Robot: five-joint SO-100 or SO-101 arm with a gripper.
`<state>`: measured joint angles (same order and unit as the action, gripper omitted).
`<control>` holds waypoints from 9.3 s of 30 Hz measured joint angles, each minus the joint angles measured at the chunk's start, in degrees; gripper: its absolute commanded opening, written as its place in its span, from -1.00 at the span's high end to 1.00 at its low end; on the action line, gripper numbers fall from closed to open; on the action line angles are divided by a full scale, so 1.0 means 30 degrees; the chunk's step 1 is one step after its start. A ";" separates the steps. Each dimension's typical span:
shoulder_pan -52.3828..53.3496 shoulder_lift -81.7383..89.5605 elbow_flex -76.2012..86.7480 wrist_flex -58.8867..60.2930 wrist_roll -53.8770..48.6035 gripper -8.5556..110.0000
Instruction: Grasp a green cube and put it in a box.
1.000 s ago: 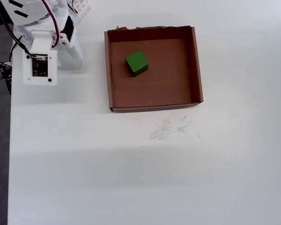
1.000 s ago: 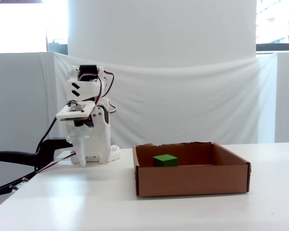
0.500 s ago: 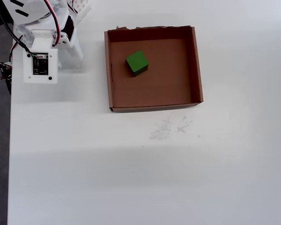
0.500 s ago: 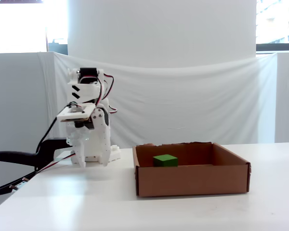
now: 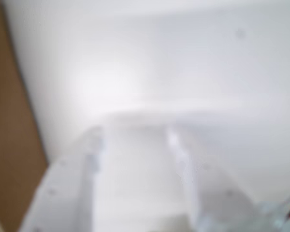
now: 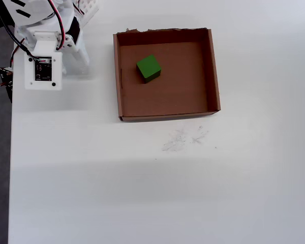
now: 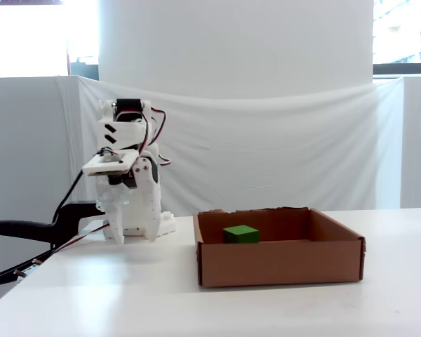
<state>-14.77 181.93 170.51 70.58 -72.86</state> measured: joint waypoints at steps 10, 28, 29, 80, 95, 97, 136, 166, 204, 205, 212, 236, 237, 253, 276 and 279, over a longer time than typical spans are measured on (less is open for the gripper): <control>0.0322 0.0000 0.0000 0.0000 0.0000 0.58; 0.0645 0.0000 0.0000 0.0059 0.0088 0.51; 0.0703 0.0029 0.0000 0.0117 0.0176 0.51; 0.0703 0.0029 0.0000 0.0205 0.1201 0.50; 0.0703 0.0029 0.0000 0.0205 0.1201 0.50; 0.0703 0.0029 0.0000 0.0205 0.1201 0.50; 0.0703 0.0029 0.0000 0.0205 0.1201 0.50; 0.0703 0.0029 0.0000 0.0205 0.1201 0.50; 0.0703 0.0029 0.0000 0.0205 0.1201 0.50; 0.0703 0.0029 0.0000 0.0205 0.1201 0.50; 0.0703 0.0029 0.0000 0.0205 0.1201 0.50; 0.0703 0.0029 0.0000 0.0205 0.1201 0.50; 0.0703 0.0029 0.0000 0.0205 0.1201 0.50; 0.0703 0.0029 0.0000 0.0205 0.1318 0.50; 0.0703 0.0029 0.0000 0.0205 0.1377 0.50; 0.0703 0.0029 0.0000 0.0205 0.1377 0.50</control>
<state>-12.66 182.02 170.51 71.19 -68.73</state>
